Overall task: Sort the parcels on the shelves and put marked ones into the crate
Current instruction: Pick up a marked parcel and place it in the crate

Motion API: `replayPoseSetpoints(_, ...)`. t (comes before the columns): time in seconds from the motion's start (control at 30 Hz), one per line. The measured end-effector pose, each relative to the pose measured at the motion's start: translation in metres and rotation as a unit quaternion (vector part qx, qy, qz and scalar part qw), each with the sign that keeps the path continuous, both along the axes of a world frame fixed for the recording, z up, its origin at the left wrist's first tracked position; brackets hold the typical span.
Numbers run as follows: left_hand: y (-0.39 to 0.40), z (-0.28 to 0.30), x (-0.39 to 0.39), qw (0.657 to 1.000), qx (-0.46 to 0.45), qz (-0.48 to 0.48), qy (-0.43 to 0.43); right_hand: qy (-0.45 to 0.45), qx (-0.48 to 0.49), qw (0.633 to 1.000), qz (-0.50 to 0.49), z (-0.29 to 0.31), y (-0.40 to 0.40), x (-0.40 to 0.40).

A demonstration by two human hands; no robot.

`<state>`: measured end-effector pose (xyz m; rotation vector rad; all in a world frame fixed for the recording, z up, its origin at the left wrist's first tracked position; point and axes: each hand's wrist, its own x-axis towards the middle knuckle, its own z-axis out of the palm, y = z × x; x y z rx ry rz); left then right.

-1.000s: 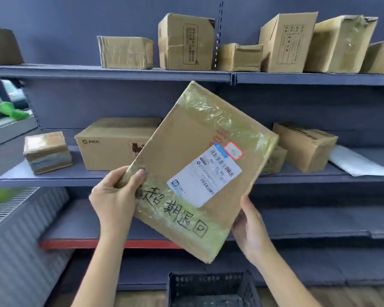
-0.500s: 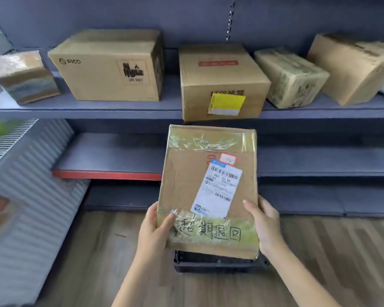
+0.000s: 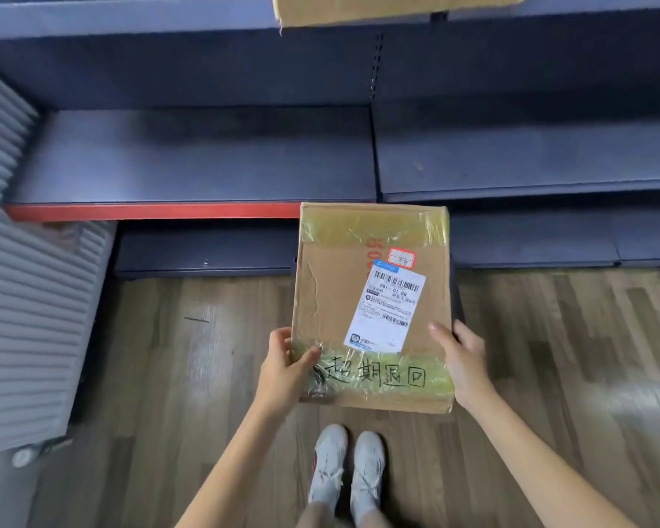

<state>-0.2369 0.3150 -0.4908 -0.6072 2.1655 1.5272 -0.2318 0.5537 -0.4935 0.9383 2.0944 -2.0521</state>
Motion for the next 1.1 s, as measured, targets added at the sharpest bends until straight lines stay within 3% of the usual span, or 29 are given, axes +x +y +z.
replayPoseSetpoints(0.2, 0.022, -0.073, -0.034, 0.984, -0.113, -0.111, 0.084, -0.010, 0.049, 0.999, 0.002, -0.092, 0.010, -0.023)
replayPoseSetpoints(0.37, 0.030, -0.137, -0.047, 0.920, -0.283, -0.218, 0.162, -0.008, 0.094, 0.995, 0.030, -0.168, 0.018, -0.034)
replayPoseSetpoints(0.57, 0.030, -0.195, -0.065, 0.835, -0.344, -0.343, 0.258, 0.009, 0.098, 0.991, 0.087, -0.228, 0.012, -0.051)
replayPoseSetpoints(0.8, 0.037, -0.232, -0.085, 0.819, -0.343, -0.413, 0.204, -0.006, 0.046, 0.996, 0.082, -0.273, 0.000, -0.071)
replayPoseSetpoints(0.9, 0.035, -0.262, -0.091, 0.825, -0.353, -0.406, 0.174, -0.022, 0.019, 0.997, 0.076, -0.301, 0.001, -0.079)
replayPoseSetpoints(1.1, 0.037, -0.328, -0.098, 0.802, -0.384, -0.431, 0.156, -0.041, -0.018, 0.996, 0.071, -0.363, -0.005, -0.087)
